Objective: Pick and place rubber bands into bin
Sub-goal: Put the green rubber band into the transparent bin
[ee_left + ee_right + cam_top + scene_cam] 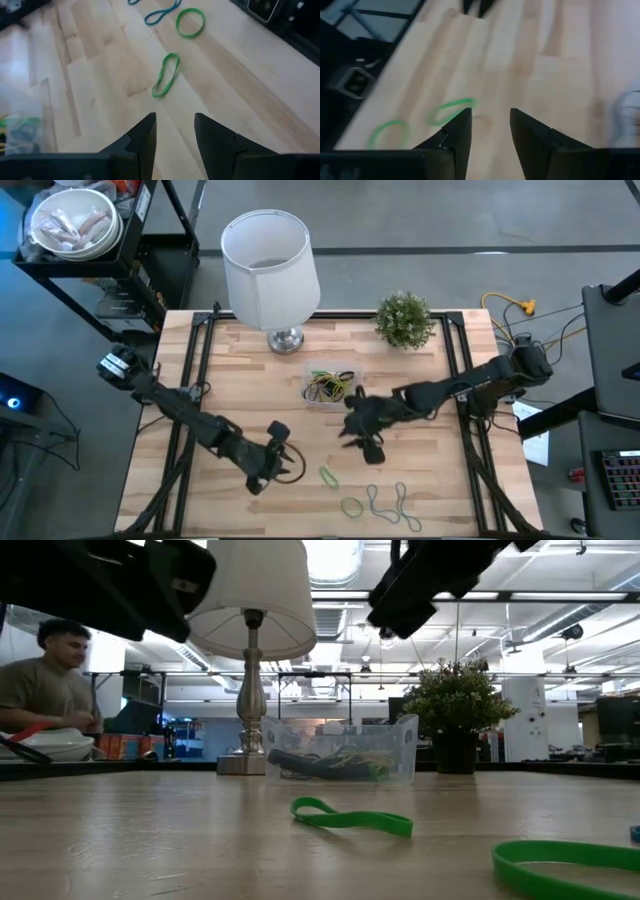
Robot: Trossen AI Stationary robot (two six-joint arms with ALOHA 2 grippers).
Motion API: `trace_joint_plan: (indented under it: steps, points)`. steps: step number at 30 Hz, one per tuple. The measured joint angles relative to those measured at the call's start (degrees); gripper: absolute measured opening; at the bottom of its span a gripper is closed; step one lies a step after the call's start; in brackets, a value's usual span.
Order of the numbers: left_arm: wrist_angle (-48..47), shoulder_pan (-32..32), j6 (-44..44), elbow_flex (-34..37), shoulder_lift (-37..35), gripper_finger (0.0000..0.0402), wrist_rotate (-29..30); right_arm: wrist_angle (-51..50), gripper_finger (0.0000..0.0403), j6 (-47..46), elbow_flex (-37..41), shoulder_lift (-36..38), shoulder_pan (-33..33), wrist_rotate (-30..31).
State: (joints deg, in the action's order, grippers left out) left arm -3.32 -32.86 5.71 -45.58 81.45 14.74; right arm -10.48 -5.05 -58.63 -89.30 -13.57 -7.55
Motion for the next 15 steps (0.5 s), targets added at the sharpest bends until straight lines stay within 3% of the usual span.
trace_joint_plan:
  steps: [4, 15]
  points:
    - [4.77, 2.47, 1.11, 1.32, 0.64, 0.0118, -5.22, 0.07, 0.0121, -3.24, 0.21, 0.0, -5.09, 0.04]
    - [12.28, 5.45, 5.35, -2.09, 11.37, 0.0118, -8.72, 0.05, 0.0108, -6.52, 0.8, 0.0, -17.69, 7.08]
